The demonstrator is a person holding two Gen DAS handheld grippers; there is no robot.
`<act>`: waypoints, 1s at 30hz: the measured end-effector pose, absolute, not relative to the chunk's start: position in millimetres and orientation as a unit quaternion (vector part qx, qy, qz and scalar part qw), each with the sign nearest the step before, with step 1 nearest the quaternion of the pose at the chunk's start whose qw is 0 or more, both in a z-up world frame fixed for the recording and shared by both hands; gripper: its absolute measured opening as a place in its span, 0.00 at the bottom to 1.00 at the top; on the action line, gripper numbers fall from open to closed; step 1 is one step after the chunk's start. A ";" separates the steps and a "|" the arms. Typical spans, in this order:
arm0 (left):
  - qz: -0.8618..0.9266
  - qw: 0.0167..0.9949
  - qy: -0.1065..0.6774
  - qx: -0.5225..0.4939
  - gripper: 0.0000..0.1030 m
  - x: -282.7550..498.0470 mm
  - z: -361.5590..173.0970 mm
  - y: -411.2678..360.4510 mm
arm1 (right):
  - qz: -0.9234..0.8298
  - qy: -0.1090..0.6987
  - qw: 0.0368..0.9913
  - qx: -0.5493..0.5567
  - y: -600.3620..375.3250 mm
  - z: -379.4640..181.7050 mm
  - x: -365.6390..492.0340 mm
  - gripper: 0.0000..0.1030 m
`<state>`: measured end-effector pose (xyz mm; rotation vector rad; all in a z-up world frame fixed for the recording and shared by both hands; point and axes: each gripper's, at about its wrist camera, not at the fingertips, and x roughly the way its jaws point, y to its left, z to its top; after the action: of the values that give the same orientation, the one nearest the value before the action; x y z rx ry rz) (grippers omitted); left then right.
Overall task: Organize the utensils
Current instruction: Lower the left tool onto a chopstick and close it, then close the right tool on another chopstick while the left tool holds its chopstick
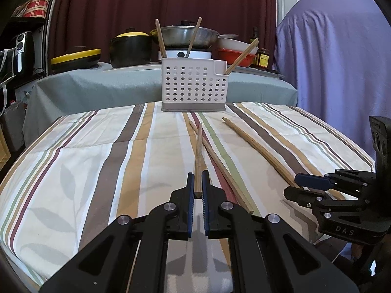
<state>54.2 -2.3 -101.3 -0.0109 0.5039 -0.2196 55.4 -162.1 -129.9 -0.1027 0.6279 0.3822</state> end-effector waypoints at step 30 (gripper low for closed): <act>-0.108 0.962 0.249 -0.006 0.07 55.0 -101.4 -0.2 | 0.154 0.306 0.938 -0.056 -163.6 -135.1 58.5 0.13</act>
<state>55.0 -0.2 -101.4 -0.0124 0.5052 -0.2194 58.5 -163.6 -135.1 -0.1136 0.6244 0.3153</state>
